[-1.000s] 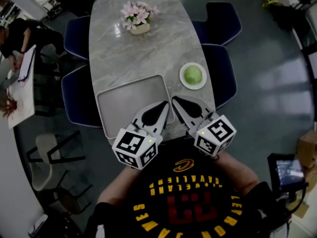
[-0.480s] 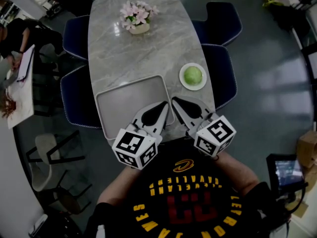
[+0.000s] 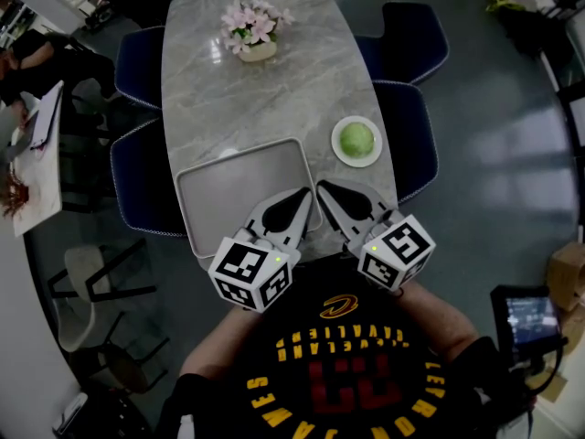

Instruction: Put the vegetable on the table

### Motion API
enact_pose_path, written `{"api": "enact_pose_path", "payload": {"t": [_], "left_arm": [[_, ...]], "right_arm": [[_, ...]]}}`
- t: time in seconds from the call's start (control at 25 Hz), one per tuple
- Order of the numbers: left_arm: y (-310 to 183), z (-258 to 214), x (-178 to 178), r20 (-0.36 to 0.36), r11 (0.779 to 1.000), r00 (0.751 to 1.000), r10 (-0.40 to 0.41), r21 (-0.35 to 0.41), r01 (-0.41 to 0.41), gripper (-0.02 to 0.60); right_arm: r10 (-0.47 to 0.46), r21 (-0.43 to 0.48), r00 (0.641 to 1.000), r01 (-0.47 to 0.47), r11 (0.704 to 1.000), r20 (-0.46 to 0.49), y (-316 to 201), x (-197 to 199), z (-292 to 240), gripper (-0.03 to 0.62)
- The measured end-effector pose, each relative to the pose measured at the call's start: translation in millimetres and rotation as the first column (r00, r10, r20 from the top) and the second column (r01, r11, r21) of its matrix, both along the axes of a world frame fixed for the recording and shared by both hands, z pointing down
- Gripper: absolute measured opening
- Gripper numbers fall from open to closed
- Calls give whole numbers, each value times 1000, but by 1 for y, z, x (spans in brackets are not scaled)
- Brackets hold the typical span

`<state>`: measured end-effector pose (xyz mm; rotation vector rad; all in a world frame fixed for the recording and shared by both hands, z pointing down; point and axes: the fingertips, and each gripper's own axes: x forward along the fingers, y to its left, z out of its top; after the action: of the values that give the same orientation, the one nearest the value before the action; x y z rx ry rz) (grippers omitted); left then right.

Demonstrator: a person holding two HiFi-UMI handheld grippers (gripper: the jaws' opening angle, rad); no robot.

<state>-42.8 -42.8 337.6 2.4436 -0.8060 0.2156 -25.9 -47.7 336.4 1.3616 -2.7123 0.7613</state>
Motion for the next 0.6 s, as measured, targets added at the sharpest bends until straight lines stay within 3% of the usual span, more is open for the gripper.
{"api": "enact_pose_path", "payload": {"t": [0.6], "left_arm": [[0,4,0,6,1000,1000,-3,-10,3,1]], "right_arm": [[-2,-11,1000,2,1000,3,1,-2,5,5]]}}
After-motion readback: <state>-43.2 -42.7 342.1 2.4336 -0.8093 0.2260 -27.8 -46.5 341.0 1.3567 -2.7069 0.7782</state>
